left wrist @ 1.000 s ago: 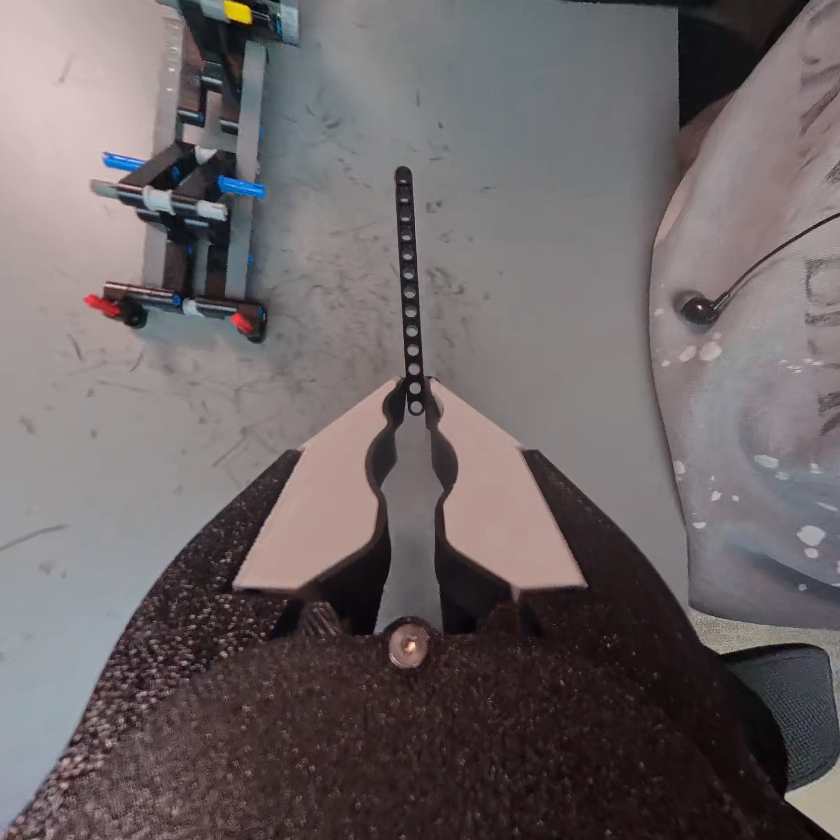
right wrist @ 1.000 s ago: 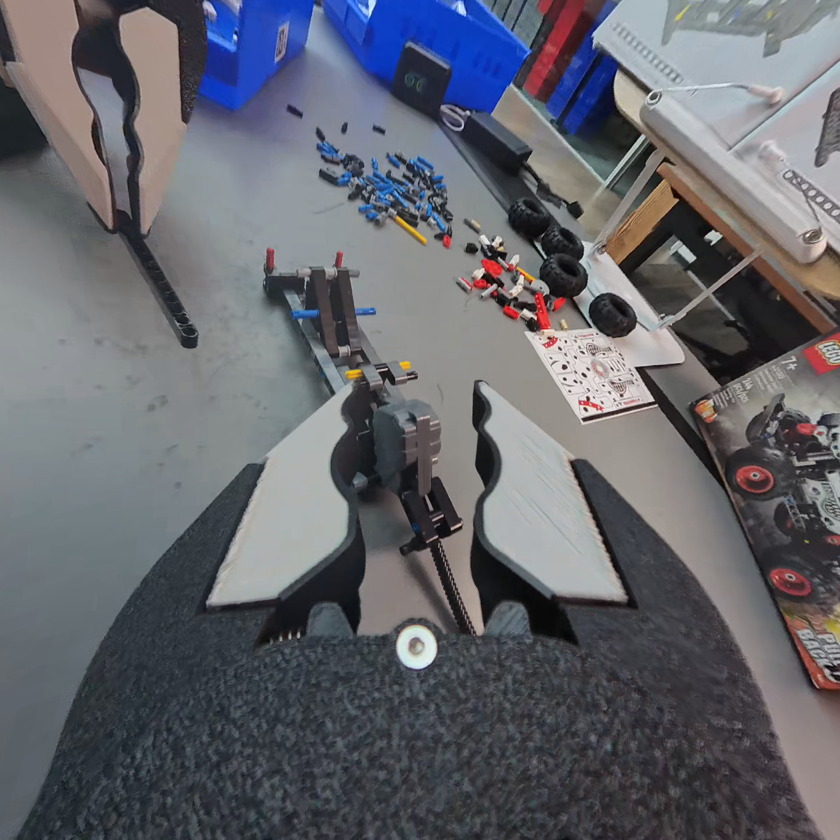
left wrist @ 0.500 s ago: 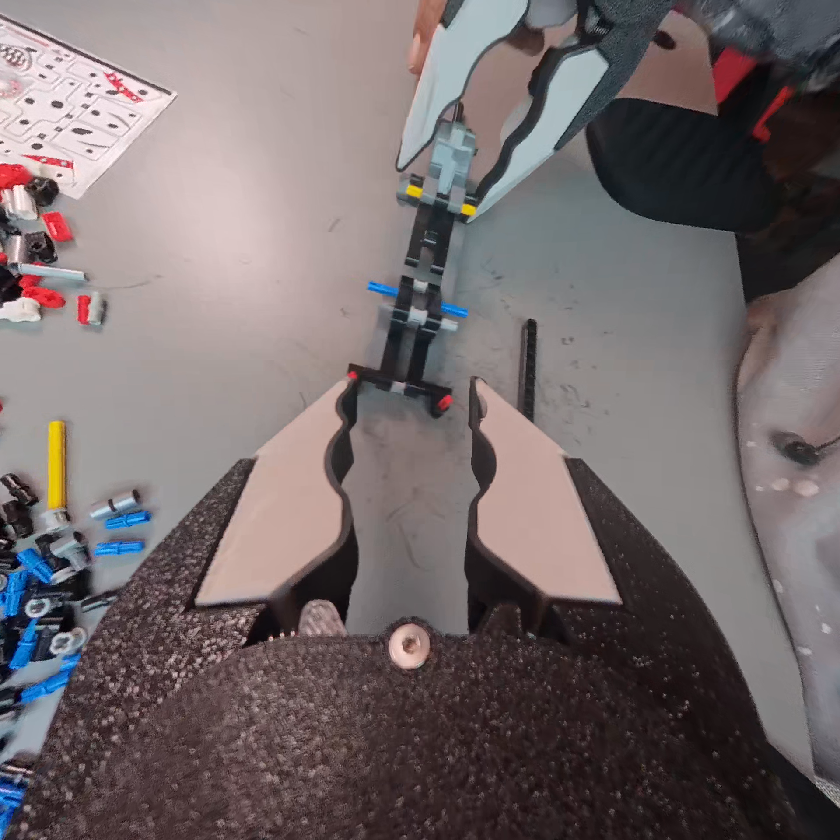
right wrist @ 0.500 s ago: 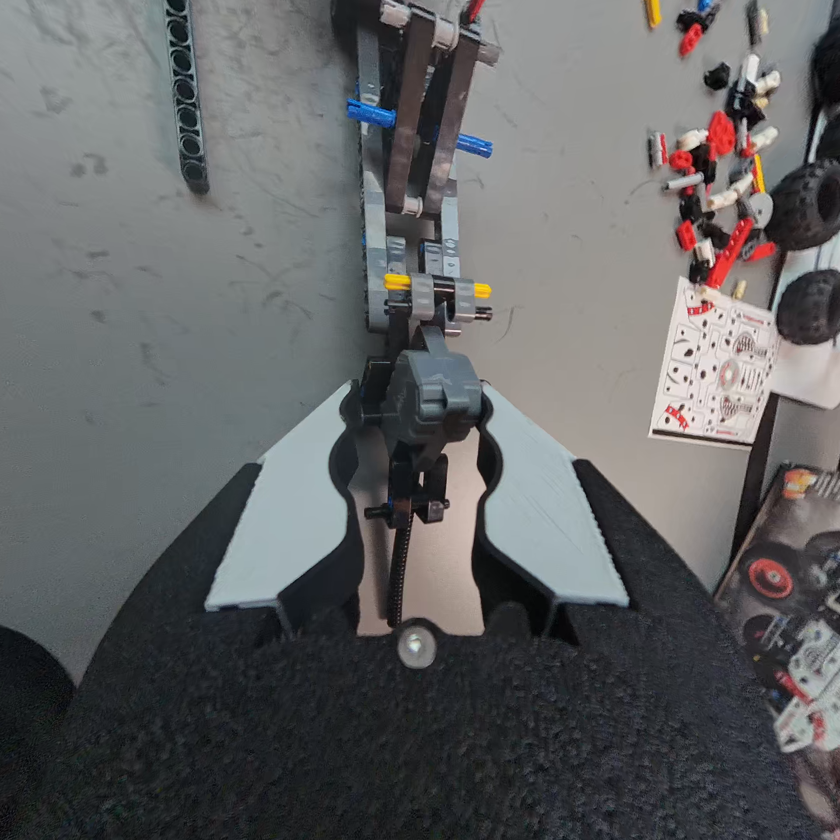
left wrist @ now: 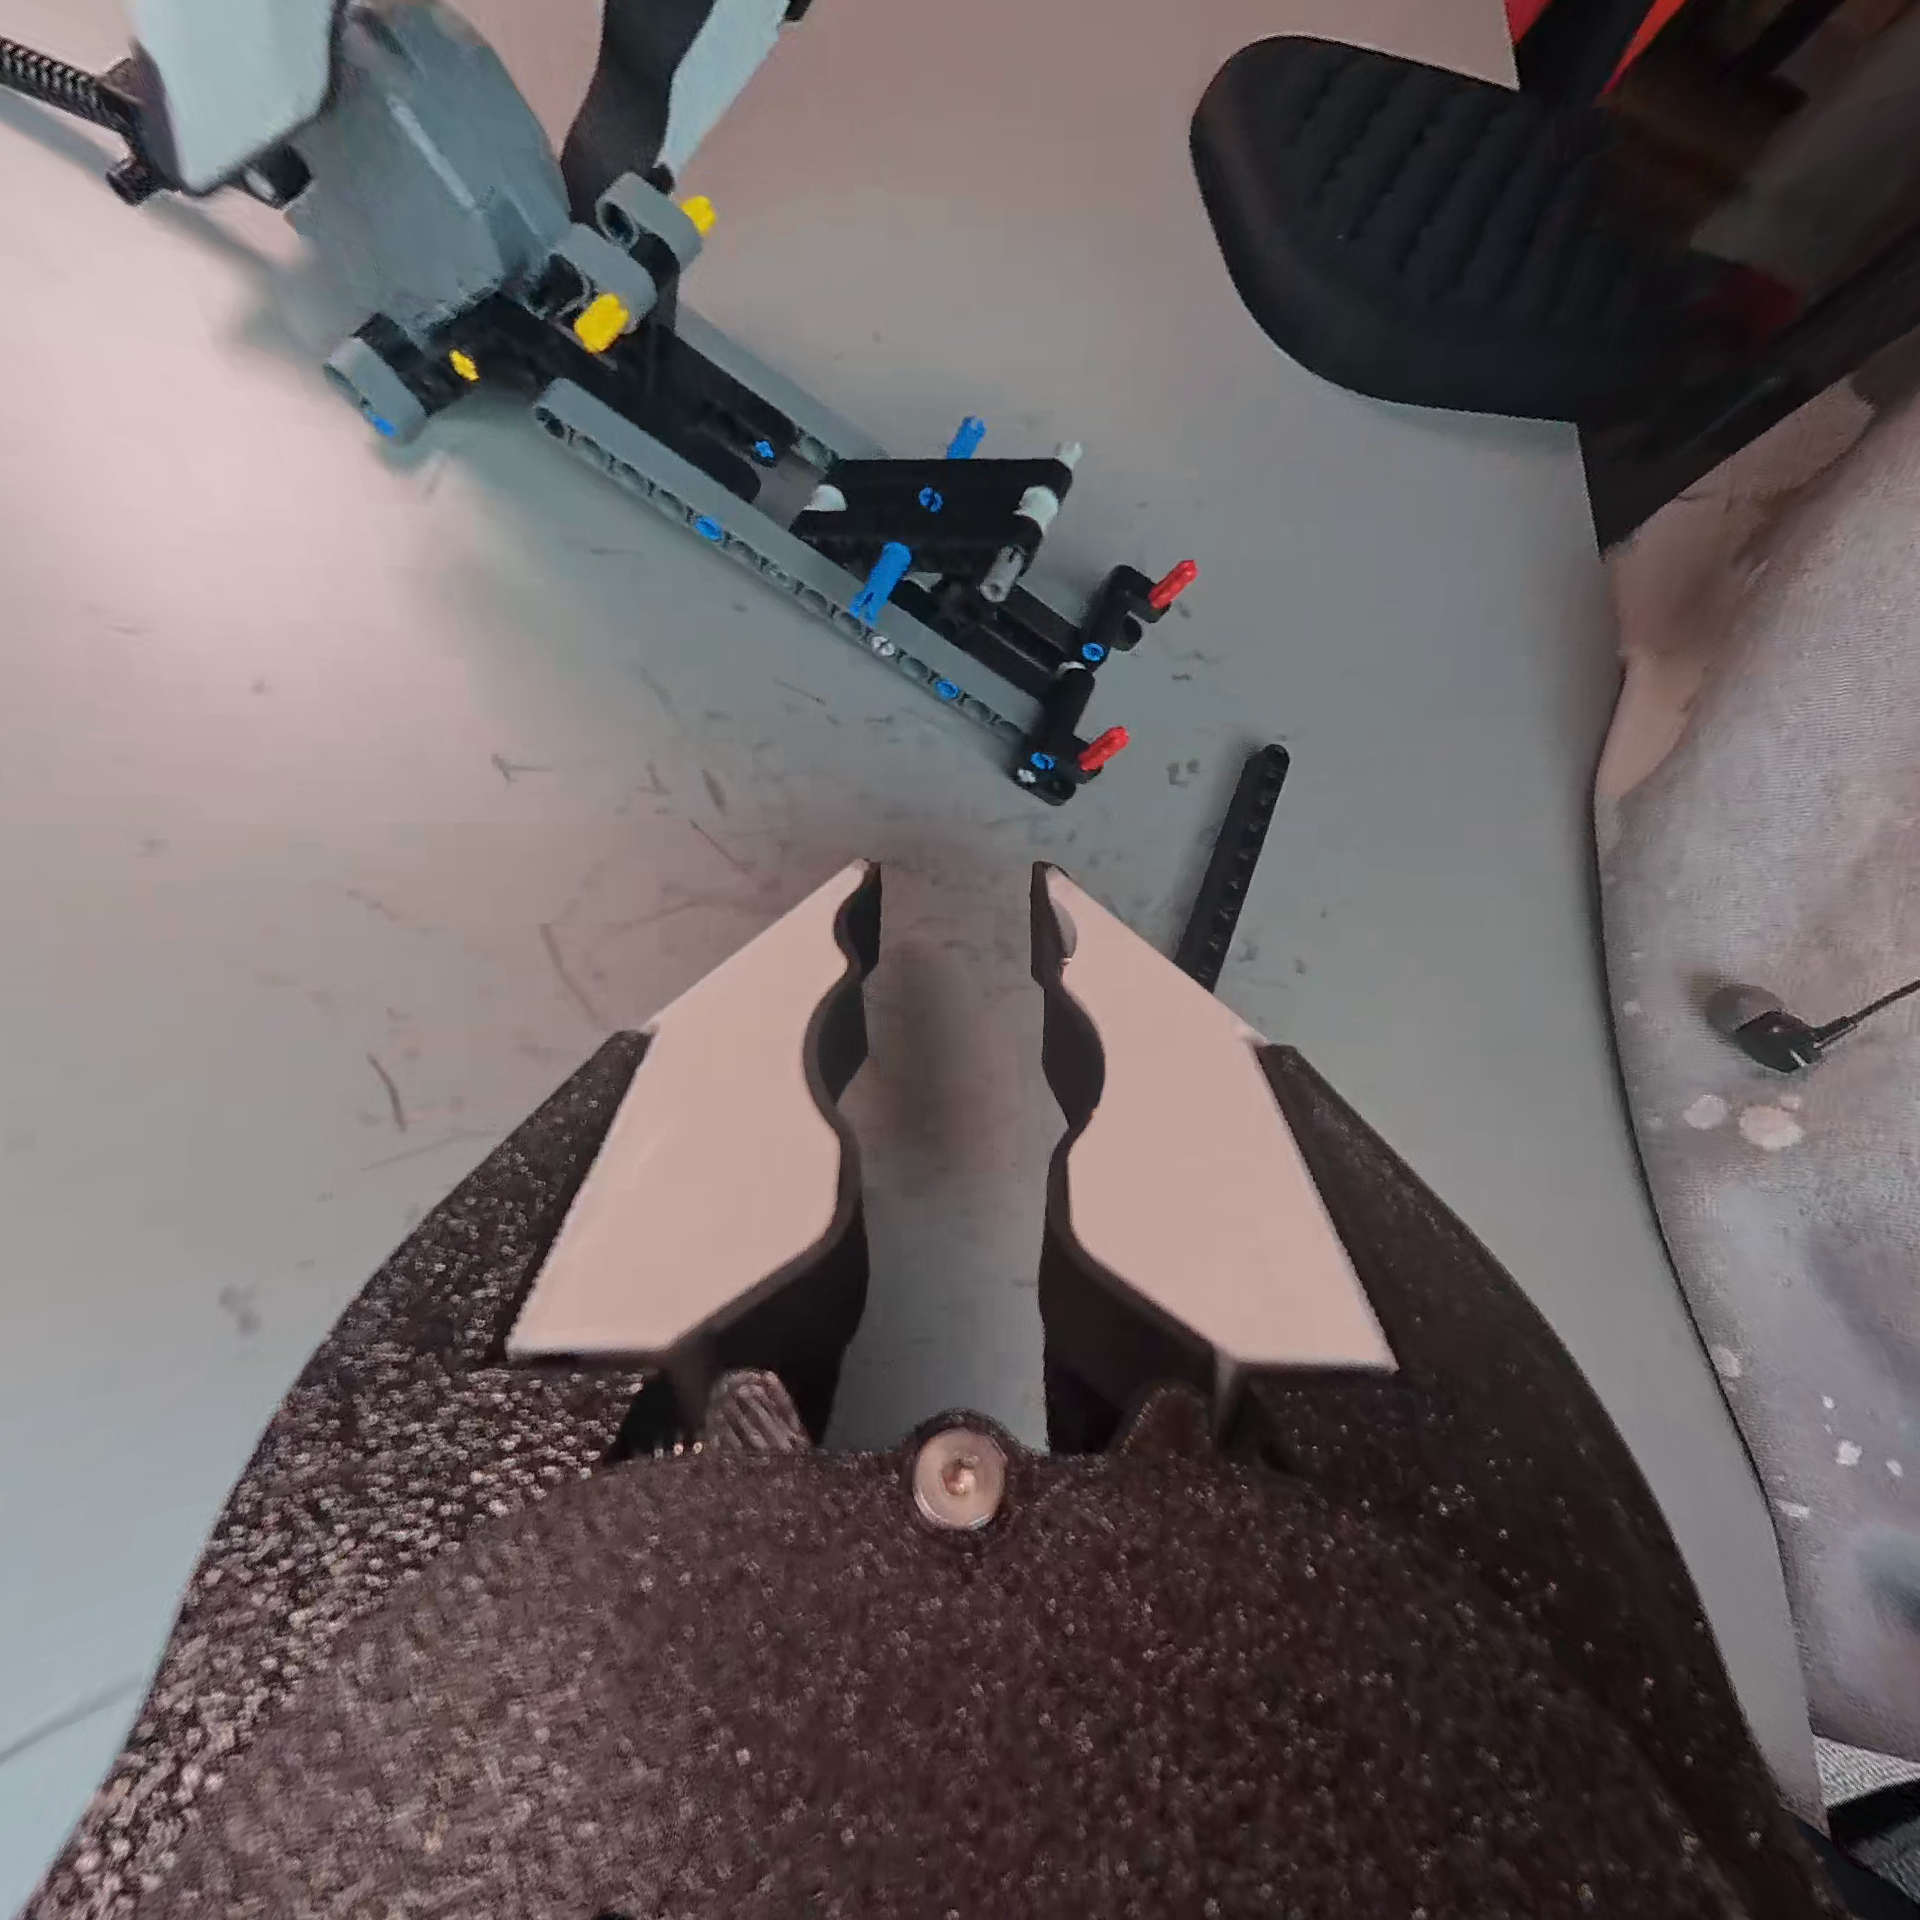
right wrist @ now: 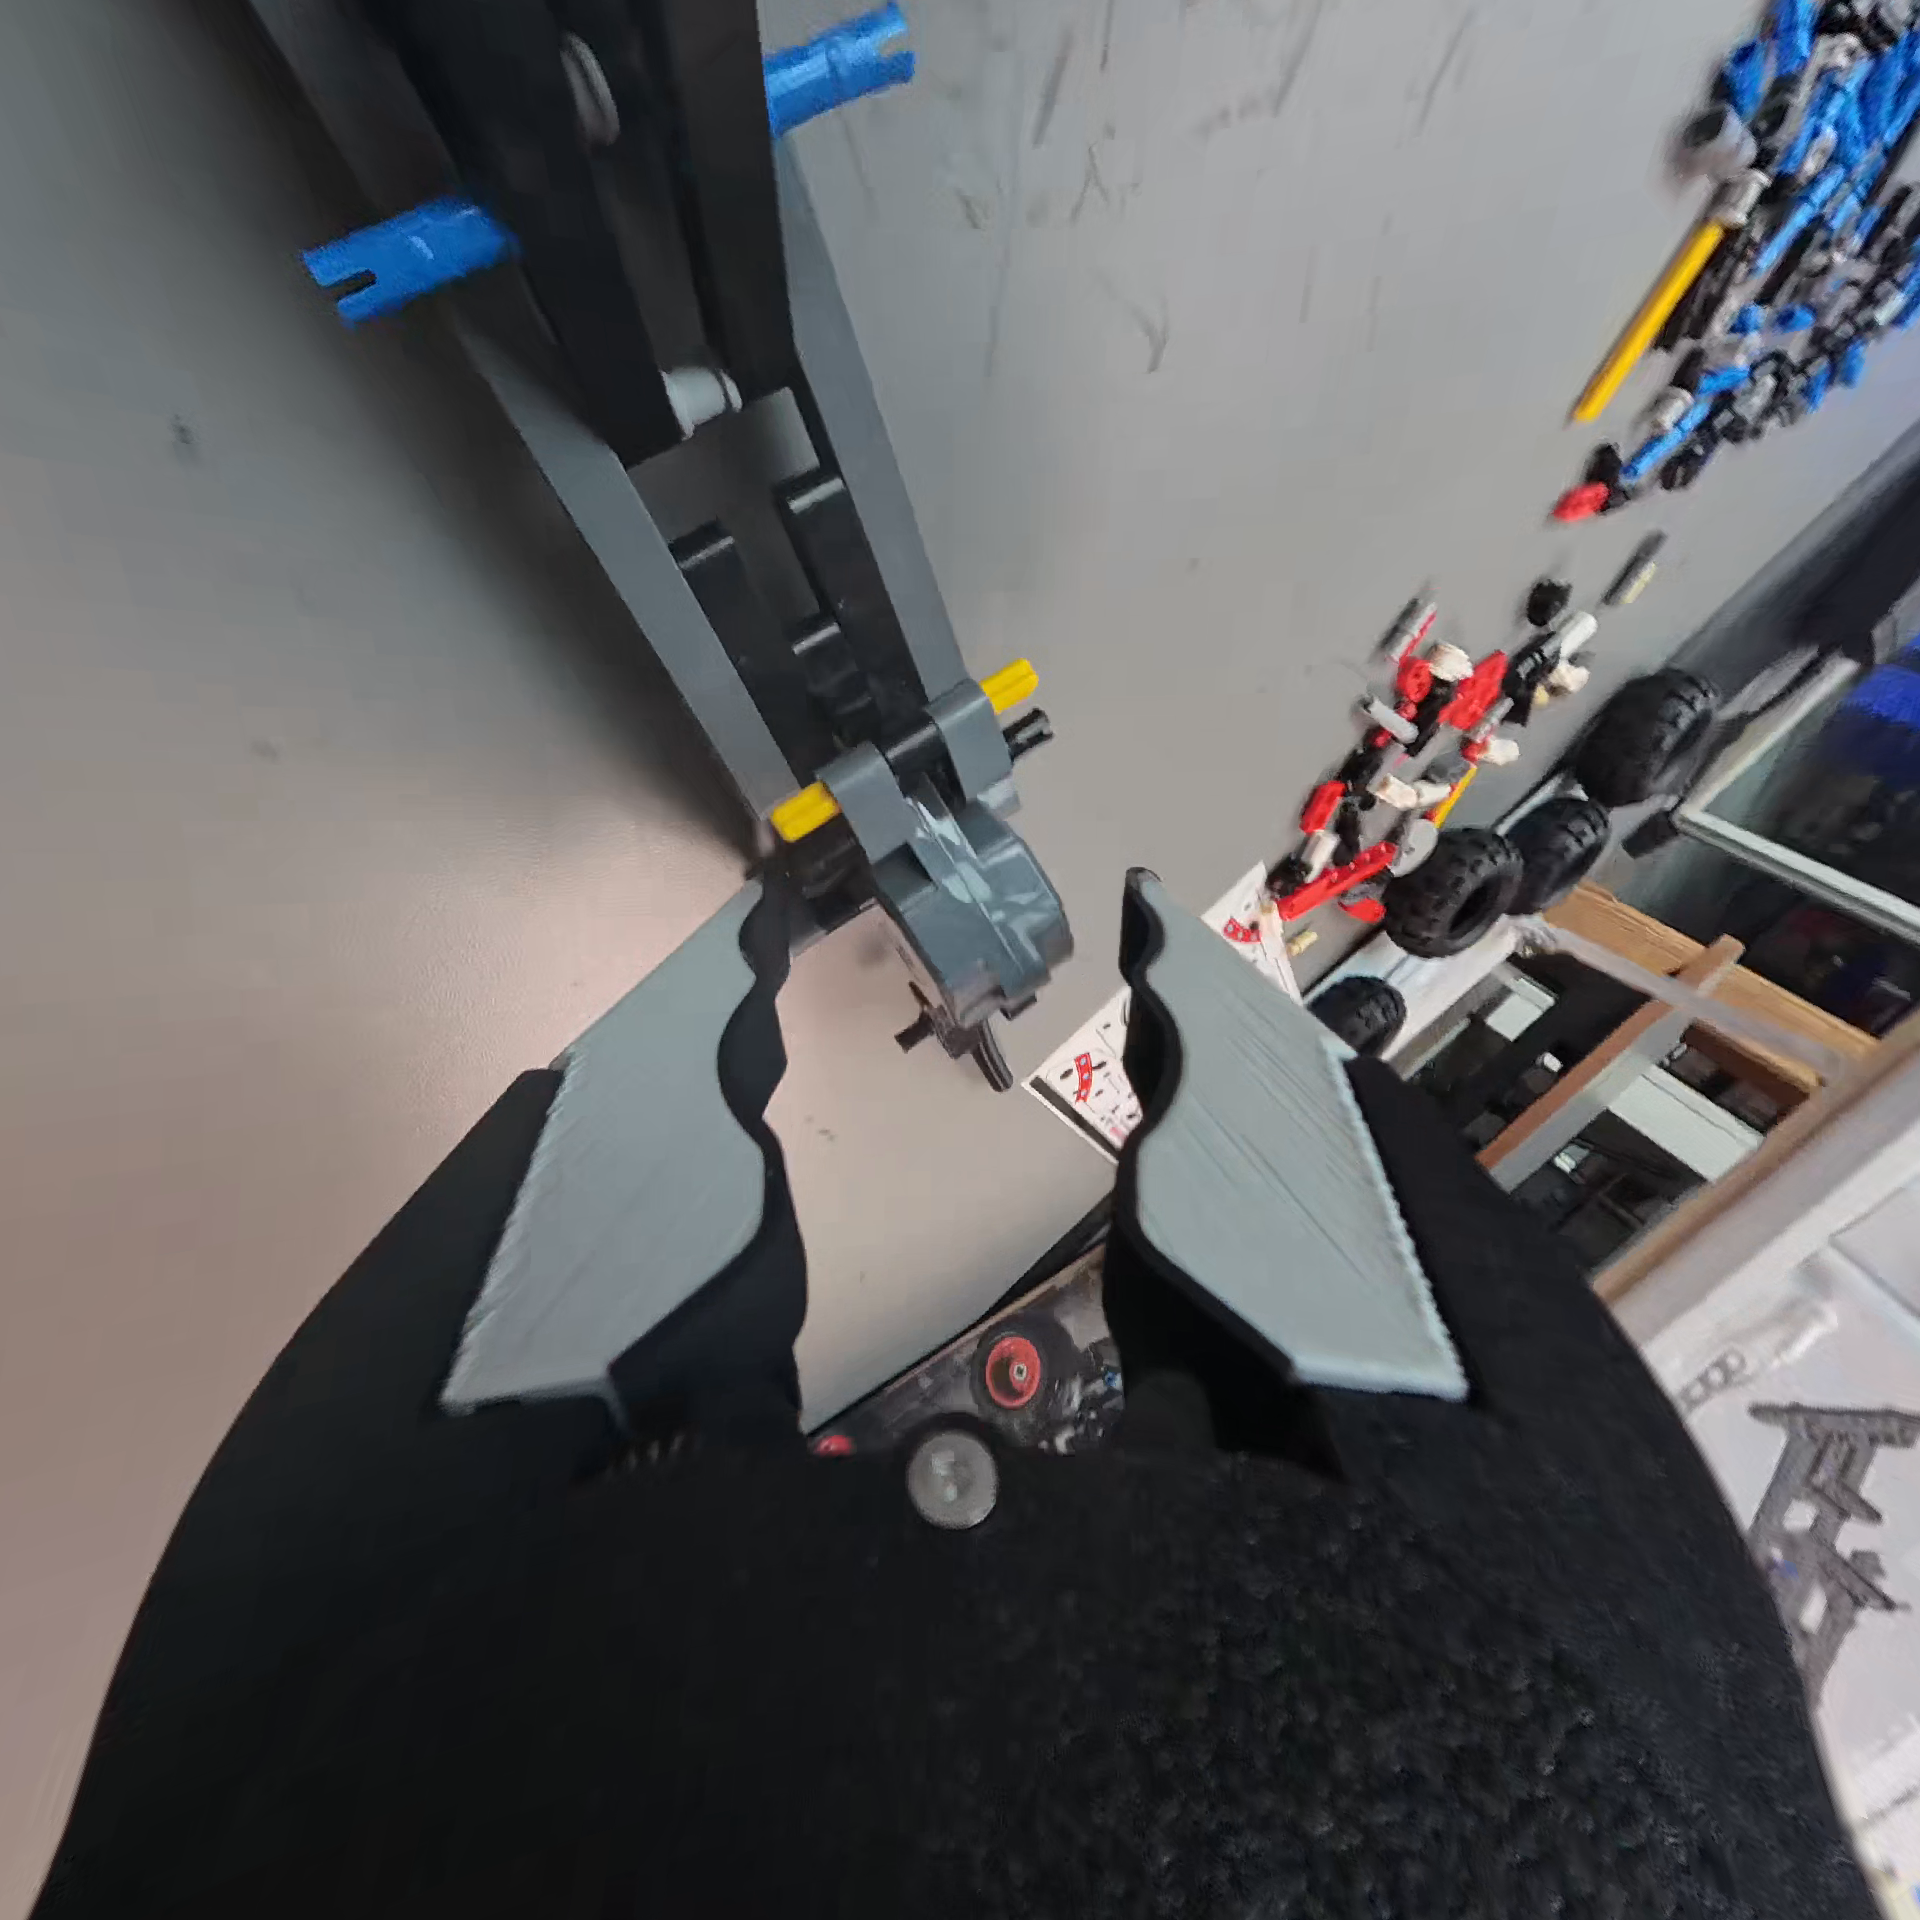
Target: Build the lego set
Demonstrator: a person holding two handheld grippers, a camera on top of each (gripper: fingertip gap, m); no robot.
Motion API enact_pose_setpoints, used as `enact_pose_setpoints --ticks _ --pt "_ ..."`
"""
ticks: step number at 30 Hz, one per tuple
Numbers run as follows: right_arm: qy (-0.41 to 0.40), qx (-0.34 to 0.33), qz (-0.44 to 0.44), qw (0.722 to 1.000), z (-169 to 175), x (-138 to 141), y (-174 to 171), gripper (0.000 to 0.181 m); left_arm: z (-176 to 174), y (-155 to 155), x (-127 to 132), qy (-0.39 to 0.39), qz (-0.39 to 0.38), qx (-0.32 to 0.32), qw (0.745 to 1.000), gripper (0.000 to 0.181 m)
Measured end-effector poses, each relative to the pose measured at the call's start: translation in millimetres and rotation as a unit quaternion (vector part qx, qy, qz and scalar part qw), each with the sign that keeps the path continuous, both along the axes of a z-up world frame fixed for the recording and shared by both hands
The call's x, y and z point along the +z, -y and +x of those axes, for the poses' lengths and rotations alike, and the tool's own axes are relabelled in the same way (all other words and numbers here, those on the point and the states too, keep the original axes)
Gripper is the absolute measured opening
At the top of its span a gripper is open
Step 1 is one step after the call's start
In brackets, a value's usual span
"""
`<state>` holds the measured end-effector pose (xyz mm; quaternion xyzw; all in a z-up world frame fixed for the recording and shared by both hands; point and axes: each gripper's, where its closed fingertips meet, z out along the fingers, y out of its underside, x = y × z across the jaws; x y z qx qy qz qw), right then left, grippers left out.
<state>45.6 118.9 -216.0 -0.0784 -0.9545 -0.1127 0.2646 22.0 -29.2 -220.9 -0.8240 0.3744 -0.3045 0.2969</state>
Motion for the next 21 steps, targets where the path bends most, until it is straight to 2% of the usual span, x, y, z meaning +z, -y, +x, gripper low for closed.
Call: enact_pose_setpoints --ticks 2,4,5,7,9,11,14,16,17,21 --pt "-0.043 -0.046 -0.018 0.998 7 15 -7 0.073 3 8 2 0.006 0.002 -0.007 1.0 0.03" --pt "-0.097 -0.134 -0.101 0.981 20 31 -5 0.075 5 19 4 0.01 0.003 -0.02 1.0 0.032" --pt "-0.119 -0.191 -0.163 0.961 29 36 0 0.072 6 26 5 0.008 0.004 -0.033 0.999 0.035" --pt "-0.147 -0.28 -0.313 0.895 49 43 26 0.067 8 45 6 -0.004 0.011 -0.073 0.997 0.039" --pt "-0.163 -0.322 -0.425 0.83 69 44 59 0.061 9 57 2 -0.028 0.029 -0.1 0.994 0.042" --pt "-0.179 -0.346 -0.468 0.793 85 37 87 0.054 6 63 -8 -0.066 0.034 -0.112 0.991 0.042" --pt "-0.195 -0.367 -0.502 0.759 95 28 132 0.041 2 67 -14 -0.095 0.046 -0.123 0.987 0.029" --pt "-0.204 -0.364 -0.51 0.753 93 25 160 0.033 -1 67 -17 -0.118 0.052 -0.13 0.983 0.009" --pt "-0.21 -0.36 -0.502 0.757 91 23 170 0.03 -1 66 -17 -0.124 0.06 -0.13 0.982 0.008" --pt "-0.21 -0.347 -0.392 0.826 86 -1 180 0.03 5 63 -16 -0.122 0.081 -0.136 0.98 0.008"
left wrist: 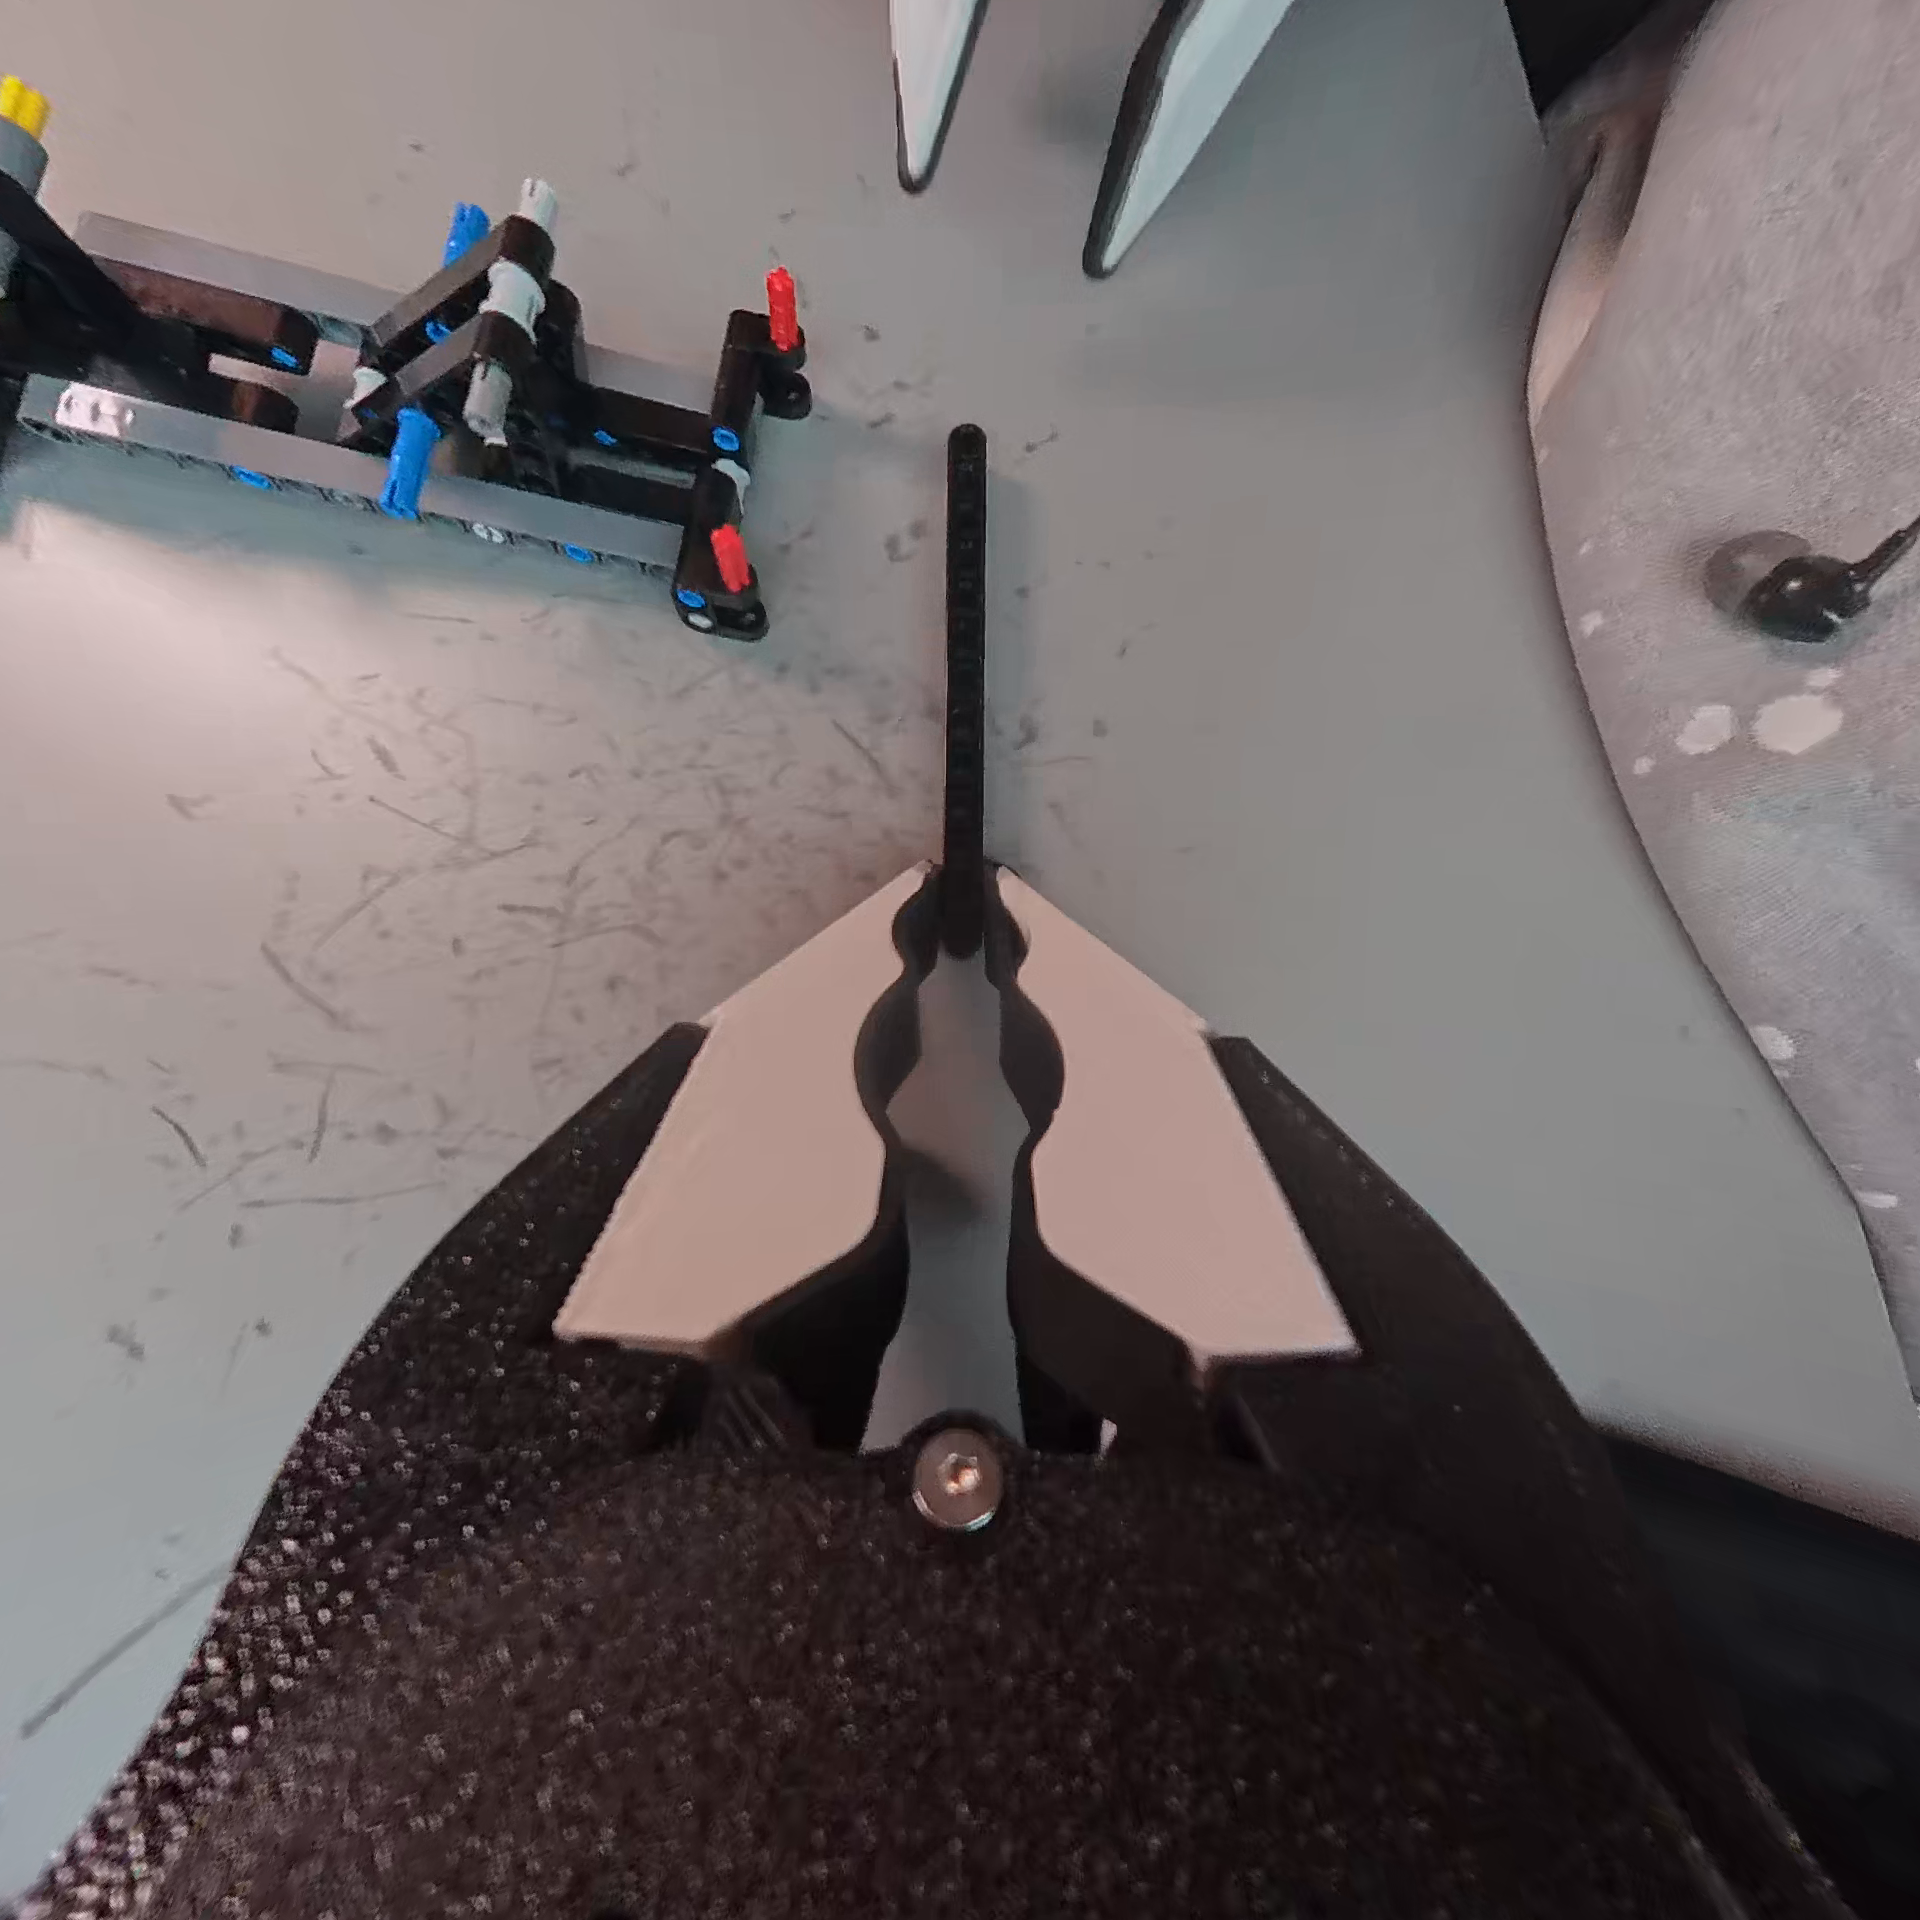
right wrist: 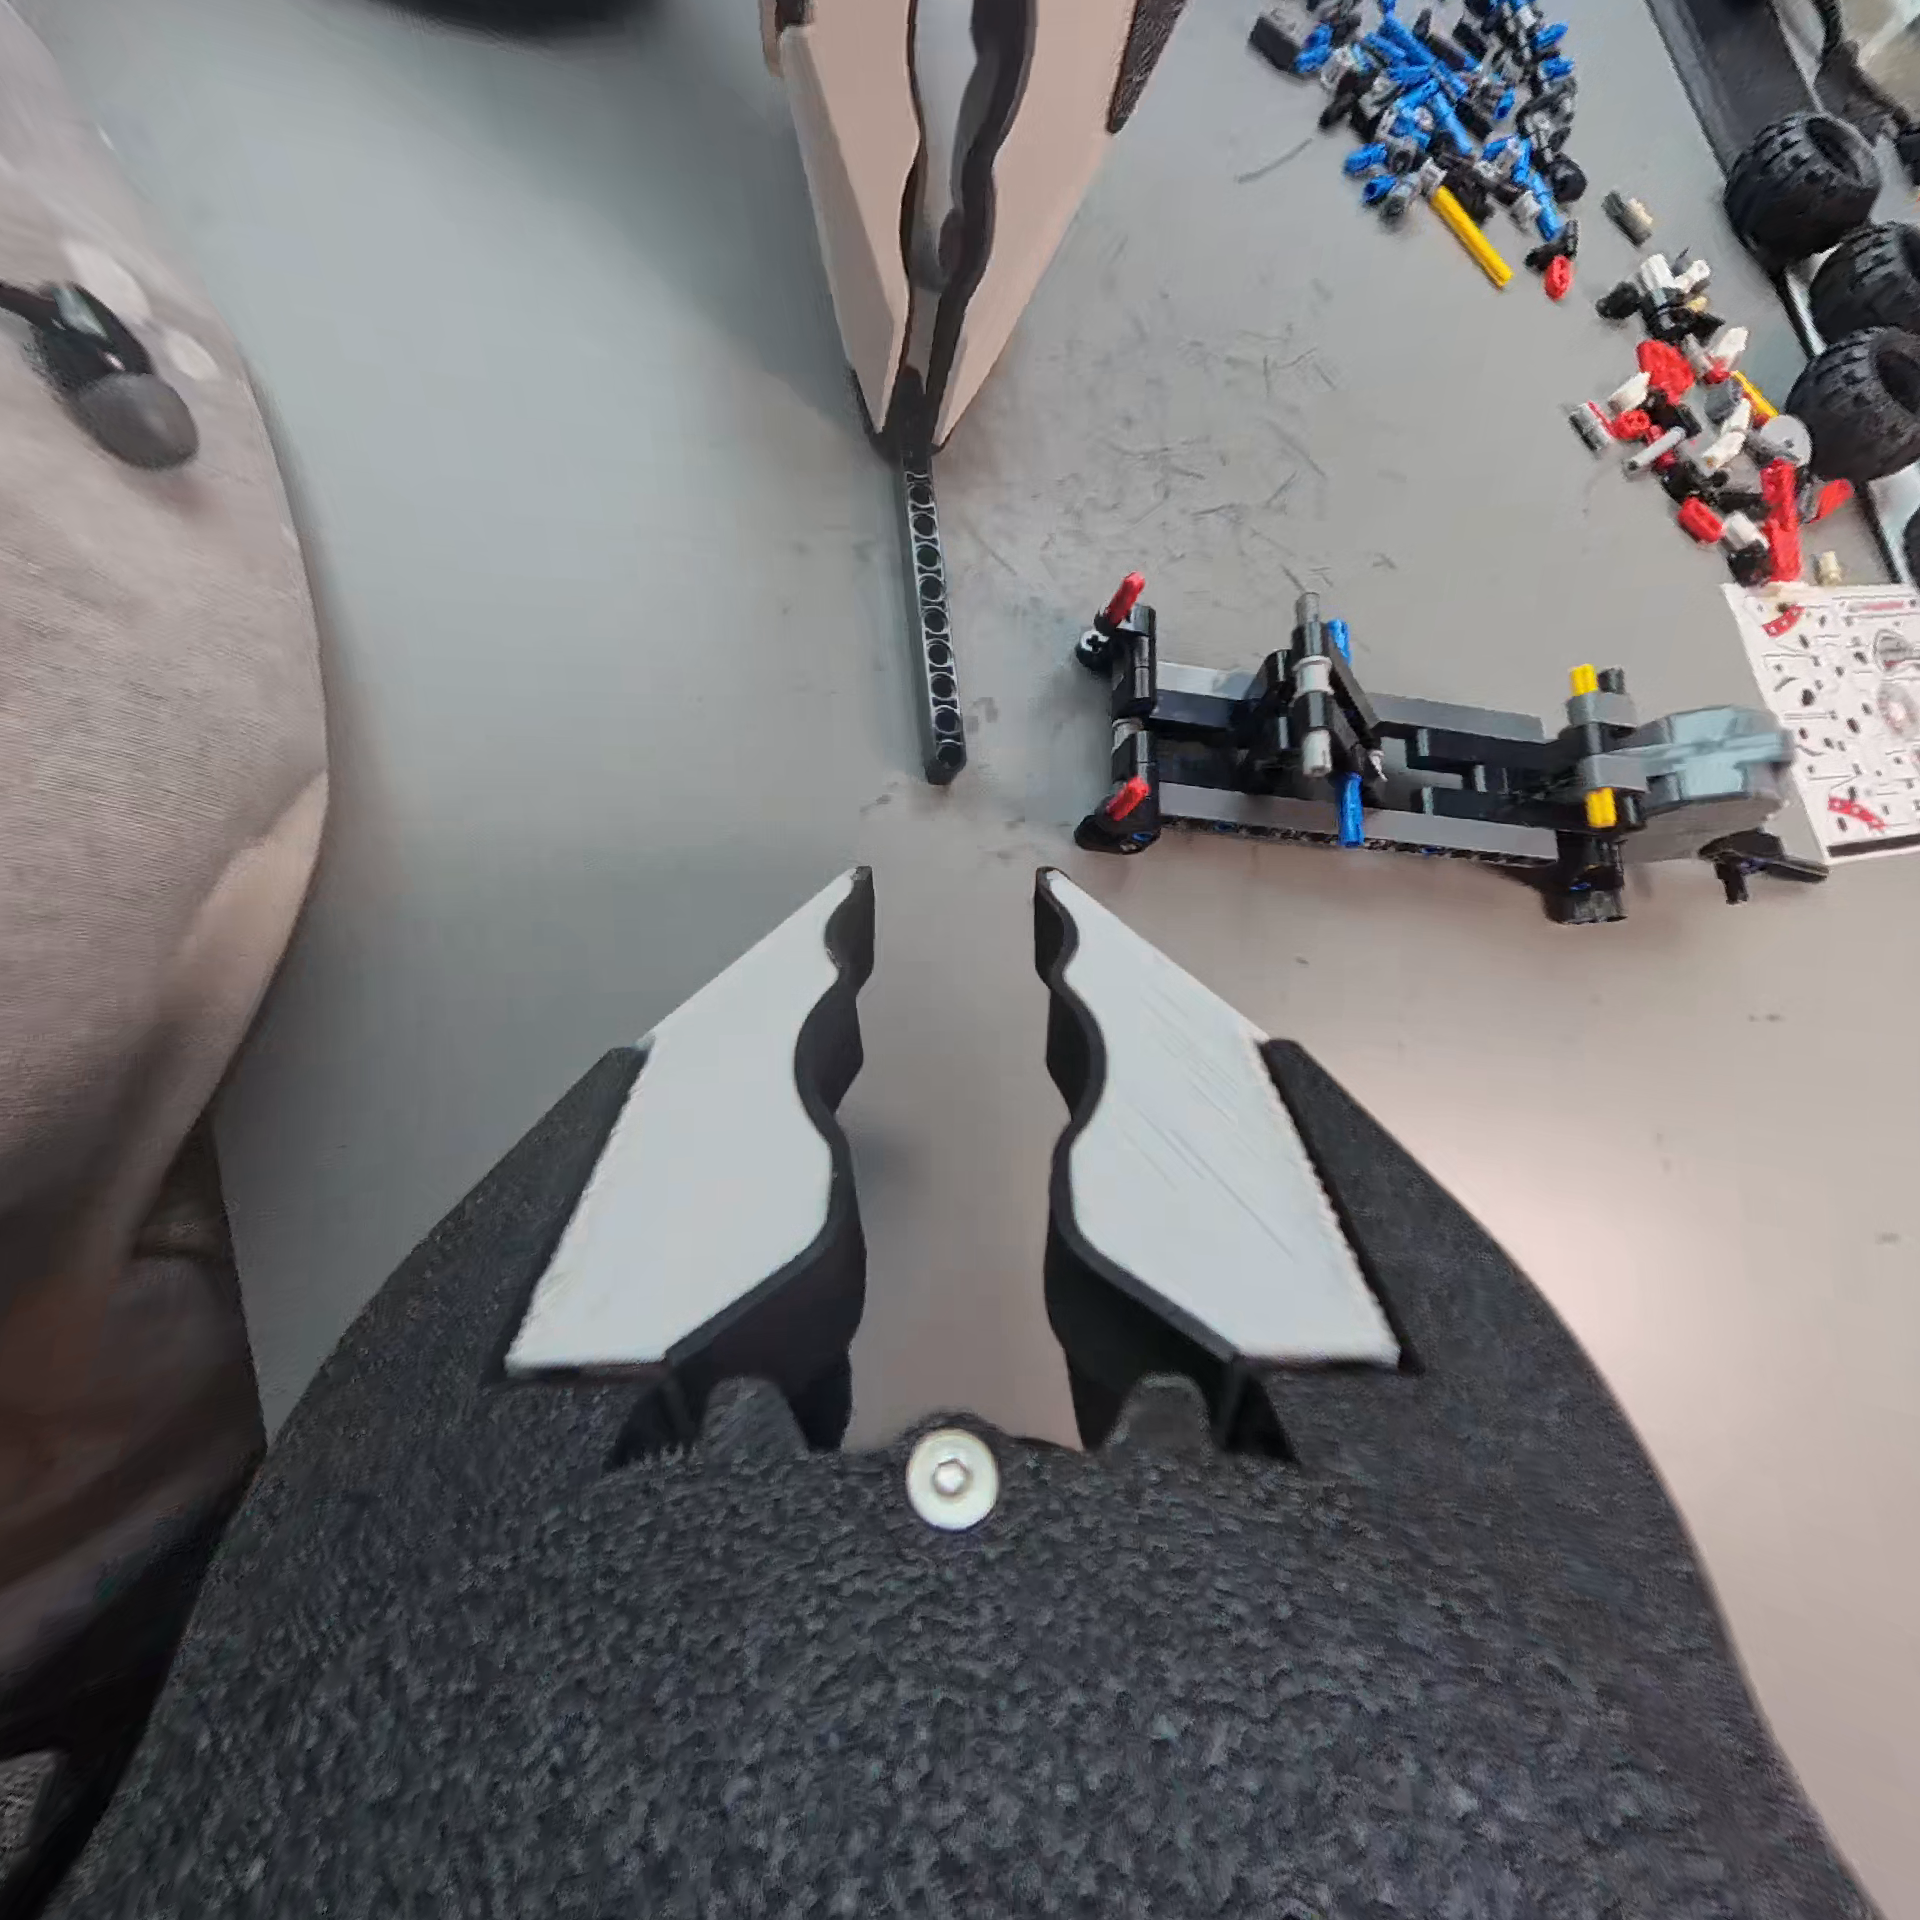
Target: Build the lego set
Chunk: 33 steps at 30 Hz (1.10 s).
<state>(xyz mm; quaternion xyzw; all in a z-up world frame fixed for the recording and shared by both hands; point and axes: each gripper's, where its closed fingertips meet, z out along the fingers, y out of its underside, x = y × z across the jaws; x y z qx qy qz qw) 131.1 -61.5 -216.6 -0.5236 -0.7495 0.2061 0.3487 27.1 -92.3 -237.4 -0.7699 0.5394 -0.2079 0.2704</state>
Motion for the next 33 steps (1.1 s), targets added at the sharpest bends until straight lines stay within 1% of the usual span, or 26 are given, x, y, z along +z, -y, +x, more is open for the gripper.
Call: enact_pose_setpoints --ticks 3,5,8,10,11,13,16,20,23,25,27,30,33 --pt "0.023 0.008 0.008 1.0 -7 -8 5 0.03 10 -2 1 0.012 0.016 -0.008 1.0 0.008" --pt "0.042 0.008 0.021 0.999 -9 -14 2 0.029 18 -4 4 0.021 0.038 -0.014 0.999 0.008" --pt "0.035 0.017 0.004 0.999 -12 -11 4 0.022 27 -6 7 0.027 0.058 -0.014 0.998 0.008" --pt "0.035 0.016 0.007 0.999 -12 -9 3 0.017 29 -9 7 0.02 0.073 -0.011 0.997 0.008" --pt "0.033 0.013 0.012 0.999 -12 -8 1 0.011 30 -10 8 0.021 0.078 -0.009 0.997 0.008" --pt "0.028 0.012 0.017 0.999 -10 -7 0 0.008 32 -11 9 0.026 0.082 -0.006 0.996 0.008" --pt "0.011 0.013 0.038 0.999 -10 -3 -1 0.008 33 -11 13 0.05 0.07 0.003 0.996 0.01" --pt "-0.028 0.03 0.084 0.996 -11 10 -2 0.007 32 -7 23 0.091 0.043 0.01 0.995 0.023" --pt "-0.064 0.042 0.104 0.992 -14 22 -2 0.007 32 -5 30 0.118 0.028 0.016 0.992 0.028" --pt "-0.084 0.047 0.112 0.989 -16 27 -1 0.007 33 -3 35 0.139 0.013 0.015 0.99 0.024" --pt "-0.095 0.054 0.111 0.988 -18 29 1 0.007 34 1 40 0.157 0.002 0.009 0.988 0.011" --pt "-0.102 0.053 0.111 0.987 -20 30 1 0.007 32 -1 41 0.157 0.011 0.011 0.987 0.011" --pt "-0.095 0.042 0.073 0.992 -19 28 1 0.007 30 -4 40 0.151 0.02 0.016 0.988 0.01"
